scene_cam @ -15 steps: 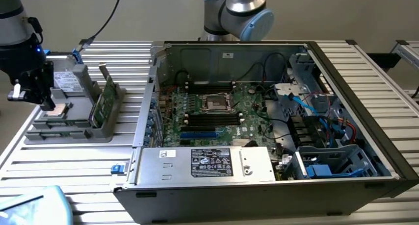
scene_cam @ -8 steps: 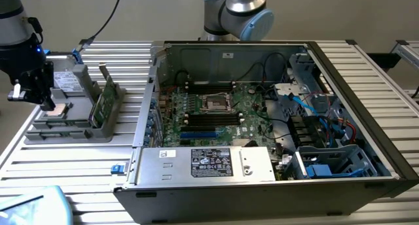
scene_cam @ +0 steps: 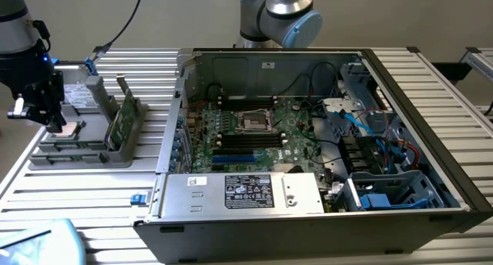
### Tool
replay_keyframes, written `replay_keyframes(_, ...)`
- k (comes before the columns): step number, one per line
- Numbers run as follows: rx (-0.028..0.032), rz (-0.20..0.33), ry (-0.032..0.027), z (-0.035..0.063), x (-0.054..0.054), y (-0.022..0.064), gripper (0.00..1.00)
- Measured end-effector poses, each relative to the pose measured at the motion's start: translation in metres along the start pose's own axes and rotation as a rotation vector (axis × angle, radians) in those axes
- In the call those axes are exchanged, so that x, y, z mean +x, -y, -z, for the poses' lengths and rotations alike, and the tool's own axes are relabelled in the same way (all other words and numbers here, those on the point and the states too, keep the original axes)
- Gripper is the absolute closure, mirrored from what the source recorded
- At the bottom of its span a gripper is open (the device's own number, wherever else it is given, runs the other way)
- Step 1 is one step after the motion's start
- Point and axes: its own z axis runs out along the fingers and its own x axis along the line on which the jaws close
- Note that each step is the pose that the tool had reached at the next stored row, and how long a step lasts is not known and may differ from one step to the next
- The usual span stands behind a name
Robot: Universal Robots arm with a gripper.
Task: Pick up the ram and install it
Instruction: 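Pick up the ram and move it above insertion slot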
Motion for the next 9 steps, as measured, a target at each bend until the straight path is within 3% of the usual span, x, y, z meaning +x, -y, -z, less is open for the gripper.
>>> replay_keyframes(9,-0.0002,0.0,-0.0001,0.0,0.0,0.0,0.73)
